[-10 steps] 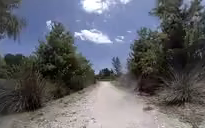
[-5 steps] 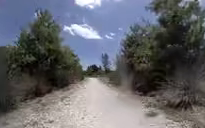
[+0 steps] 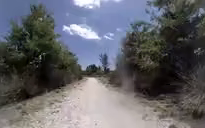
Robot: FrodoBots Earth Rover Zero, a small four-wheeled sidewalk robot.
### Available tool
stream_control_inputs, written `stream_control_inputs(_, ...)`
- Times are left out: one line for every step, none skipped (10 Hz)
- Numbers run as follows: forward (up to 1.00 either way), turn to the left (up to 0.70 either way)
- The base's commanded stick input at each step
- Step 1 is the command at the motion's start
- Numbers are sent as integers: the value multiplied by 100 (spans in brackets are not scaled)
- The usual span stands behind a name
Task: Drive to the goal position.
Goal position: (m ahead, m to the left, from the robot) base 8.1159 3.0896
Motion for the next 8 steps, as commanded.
stream_control_inputs(85, 0)
stream_control_inputs(85, 0)
stream_control_inputs(85, 0)
stream_control_inputs(85, 0)
stream_control_inputs(85, 0)
stream_control_inputs(85, 0)
stream_control_inputs(85, 0)
stream_control_inputs(85, 0)
